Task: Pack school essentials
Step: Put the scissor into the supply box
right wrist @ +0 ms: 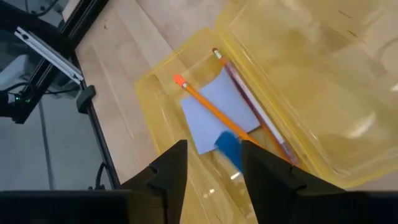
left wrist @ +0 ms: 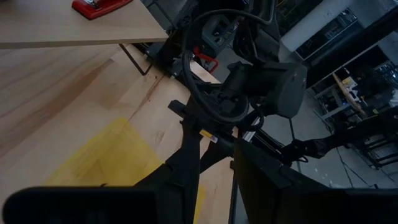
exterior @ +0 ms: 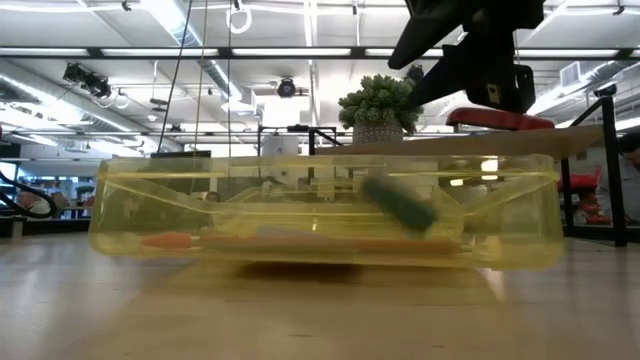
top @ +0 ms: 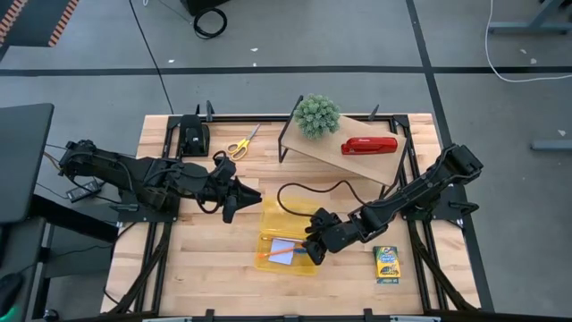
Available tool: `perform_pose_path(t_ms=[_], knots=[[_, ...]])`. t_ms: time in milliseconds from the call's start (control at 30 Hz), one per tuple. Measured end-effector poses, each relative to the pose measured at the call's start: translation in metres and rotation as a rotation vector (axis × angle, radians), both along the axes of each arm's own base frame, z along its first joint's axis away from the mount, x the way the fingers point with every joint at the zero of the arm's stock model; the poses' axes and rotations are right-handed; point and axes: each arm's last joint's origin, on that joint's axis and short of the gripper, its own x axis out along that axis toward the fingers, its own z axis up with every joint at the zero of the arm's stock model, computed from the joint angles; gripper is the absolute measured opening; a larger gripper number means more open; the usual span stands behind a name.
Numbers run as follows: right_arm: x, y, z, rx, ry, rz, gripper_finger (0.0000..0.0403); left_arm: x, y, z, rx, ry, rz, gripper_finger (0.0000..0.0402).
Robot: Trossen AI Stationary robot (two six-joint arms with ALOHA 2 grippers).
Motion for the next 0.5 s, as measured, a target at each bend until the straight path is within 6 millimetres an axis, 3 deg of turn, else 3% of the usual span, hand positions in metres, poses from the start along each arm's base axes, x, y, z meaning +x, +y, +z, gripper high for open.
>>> perform_pose_path(t_ms=[500], knots=[[-0.0009, 0.0022, 0.0001, 0.056, 0.014, -0.015, 0.0161, -0.0007, 0.0019, -0.0018, 0.014, 0.017, 0.058, 0.0107]])
